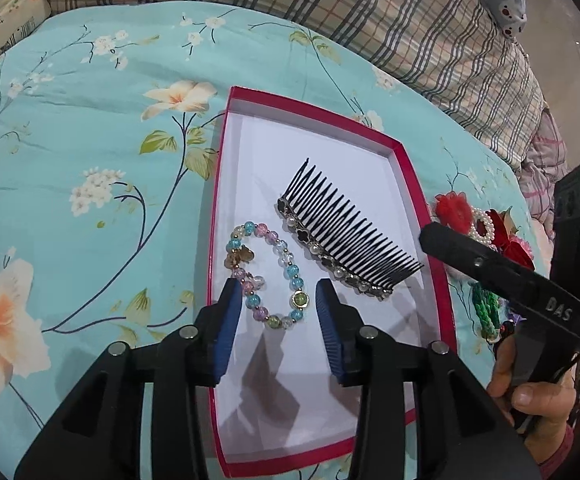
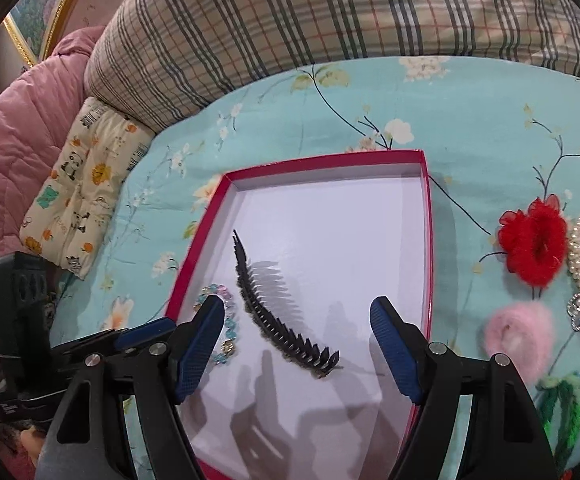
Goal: Organize jewelry
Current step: 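Lower and open both grippers, releasing comb and bracelet inside the box, then move both open grippers back toward the accessory pile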
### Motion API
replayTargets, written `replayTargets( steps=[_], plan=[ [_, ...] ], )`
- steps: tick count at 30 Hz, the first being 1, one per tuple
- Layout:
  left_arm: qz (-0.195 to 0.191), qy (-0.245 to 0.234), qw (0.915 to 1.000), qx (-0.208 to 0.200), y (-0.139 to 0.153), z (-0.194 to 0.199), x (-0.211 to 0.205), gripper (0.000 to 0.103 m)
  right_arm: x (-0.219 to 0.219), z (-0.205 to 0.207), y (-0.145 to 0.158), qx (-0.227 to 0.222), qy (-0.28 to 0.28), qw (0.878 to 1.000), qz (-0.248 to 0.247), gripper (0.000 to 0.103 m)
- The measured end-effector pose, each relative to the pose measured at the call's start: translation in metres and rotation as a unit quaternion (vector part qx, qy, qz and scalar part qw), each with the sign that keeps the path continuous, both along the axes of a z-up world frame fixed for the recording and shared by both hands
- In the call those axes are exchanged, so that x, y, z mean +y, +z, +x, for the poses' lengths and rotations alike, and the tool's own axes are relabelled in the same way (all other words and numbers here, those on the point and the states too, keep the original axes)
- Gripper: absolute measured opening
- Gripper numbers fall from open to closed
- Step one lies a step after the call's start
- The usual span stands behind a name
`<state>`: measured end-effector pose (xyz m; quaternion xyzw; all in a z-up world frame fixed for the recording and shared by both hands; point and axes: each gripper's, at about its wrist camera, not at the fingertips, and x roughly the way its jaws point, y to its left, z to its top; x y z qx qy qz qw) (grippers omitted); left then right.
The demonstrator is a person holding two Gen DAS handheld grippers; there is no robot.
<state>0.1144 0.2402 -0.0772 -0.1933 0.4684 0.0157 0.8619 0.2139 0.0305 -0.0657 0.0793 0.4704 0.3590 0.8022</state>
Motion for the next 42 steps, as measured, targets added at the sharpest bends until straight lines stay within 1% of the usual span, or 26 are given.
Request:
replayTargets(
  steps=[8,13,20,24,26,27,35,42],
  plan=[
    [0.007,-0.004,0.9999,-0.008,0.012,-0.01,-0.01,0.036,-0.021,-0.019,0.014,-0.007,-0.003,1.0,0.002,0.077],
    [0.02,-0.012,0.9996,-0.014,0.021,-0.017,-0.022,0.036,-0.045,-0.039,0.024,-0.017,-0.01,1.0,-0.001,0.077],
    [0.021,-0.031,0.9991,-0.02,0.029,-0.027,-0.046,0.036,-0.081,-0.066,0.027,-0.016,-0.028,0.999,-0.01,0.077],
    [0.017,-0.046,0.9986,-0.023,0.034,-0.032,-0.062,0.036,-0.107,-0.08,0.026,-0.011,-0.047,0.999,-0.009,0.077],
    [0.02,-0.053,0.9981,-0.025,0.037,-0.034,-0.072,0.041,-0.12,-0.087,0.025,-0.009,-0.056,0.998,-0.01,0.077],
    [0.021,-0.057,0.9978,-0.026,0.038,-0.035,-0.076,0.042,-0.125,-0.089,0.026,-0.009,-0.06,0.998,-0.013,0.077],
    [0.021,-0.093,0.9949,-0.033,0.047,-0.037,-0.115,0.042,-0.168,-0.109,0.031,-0.016,-0.092,0.995,-0.025,0.077],
    [0.014,-0.131,0.9909,-0.028,0.046,-0.034,-0.152,0.042,-0.22,-0.129,0.029,-0.019,-0.14,0.989,-0.046,0.077]
  ],
)
